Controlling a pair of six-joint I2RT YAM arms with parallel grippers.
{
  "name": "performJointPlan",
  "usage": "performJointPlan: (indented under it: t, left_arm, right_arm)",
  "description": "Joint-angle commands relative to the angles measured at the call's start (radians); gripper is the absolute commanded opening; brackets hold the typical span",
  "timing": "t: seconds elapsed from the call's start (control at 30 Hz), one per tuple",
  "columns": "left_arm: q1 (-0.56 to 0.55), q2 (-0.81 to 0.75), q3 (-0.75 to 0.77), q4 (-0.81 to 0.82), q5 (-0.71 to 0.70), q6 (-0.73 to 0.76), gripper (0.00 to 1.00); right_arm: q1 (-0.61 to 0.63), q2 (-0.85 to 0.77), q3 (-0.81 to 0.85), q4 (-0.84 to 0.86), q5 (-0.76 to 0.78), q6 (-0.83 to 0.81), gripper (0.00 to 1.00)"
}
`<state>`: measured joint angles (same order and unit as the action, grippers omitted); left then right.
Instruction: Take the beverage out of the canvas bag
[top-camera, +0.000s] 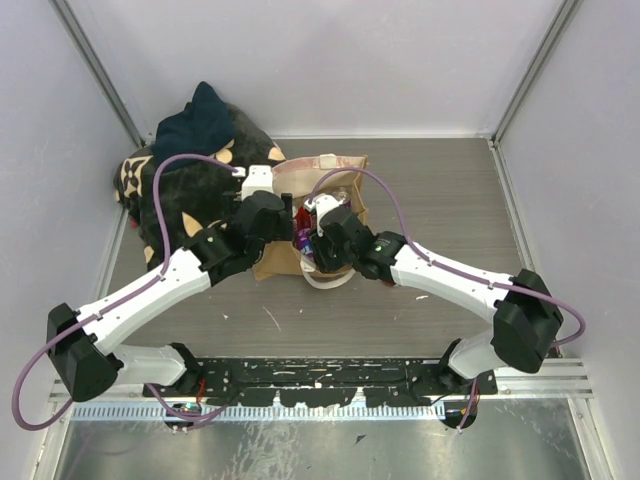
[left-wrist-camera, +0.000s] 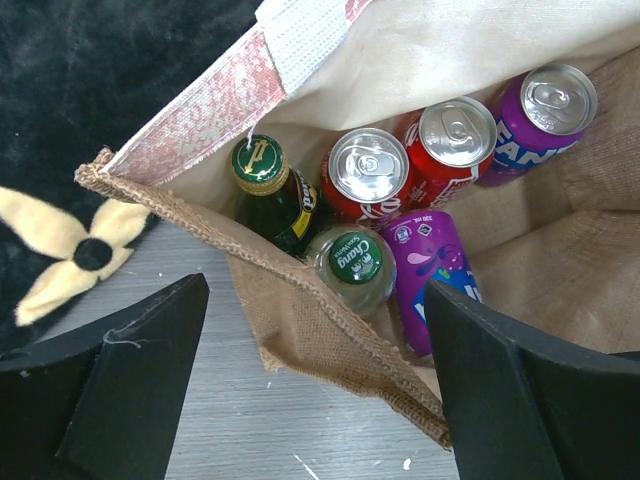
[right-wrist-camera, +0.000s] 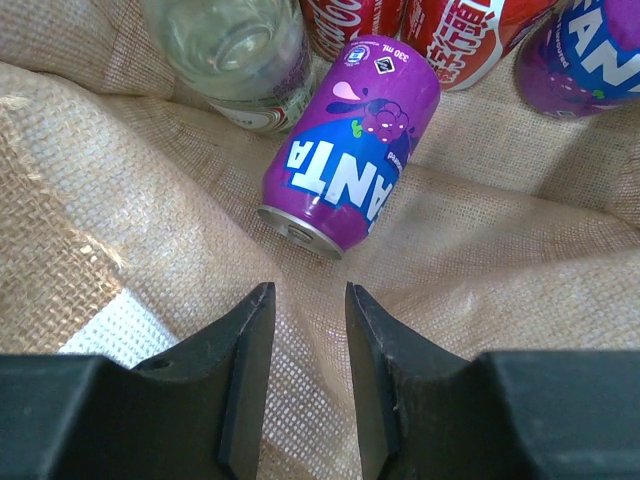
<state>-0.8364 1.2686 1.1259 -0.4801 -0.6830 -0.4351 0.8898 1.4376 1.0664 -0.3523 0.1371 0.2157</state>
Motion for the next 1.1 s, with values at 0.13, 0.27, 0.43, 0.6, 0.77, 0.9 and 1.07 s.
performJointPlan:
  t: [0.13,0.27,0.43,0.6,0.77,0.9,1.07]
  left_arm:
    - [0.009,-0.016,-0.019,0.024,0.052,-0.002,0.98]
    - [0.01,0.028,0.0,-0.026,0.069,-0.012,0.79]
    - [0.011,-0.019,-0.065,-0.093,0.116,-0.064,0.4]
    - [0.01,-0.069,-0.163,-0.097,0.163,-0.082,0.29]
    - [0.009,-0.052,-0.201,-0.102,0.207,-0.088,0.25]
    - [0.009,-0.03,-0.242,-0.066,0.266,-0.084,0.27]
    - [0.008,0.009,-0.266,-0.069,0.285,-0.077,0.21]
  right_arm:
    - [0.015,0.012,-0.001,0.02,-0.003,-0.013,0.4]
    - [0.017,0.011,0.009,0.012,0.012,-0.014,0.4]
    - [0.017,0.002,0.034,-0.007,0.107,-0.003,0.4]
    - [0.017,0.045,0.064,-0.018,0.235,0.029,0.42]
    - [0.017,0.08,0.124,-0.027,0.336,0.07,0.6]
    - [0.017,0.08,0.149,-0.014,0.395,0.098,0.67]
    - [0.015,0.071,0.139,0.0,0.375,0.115,0.75]
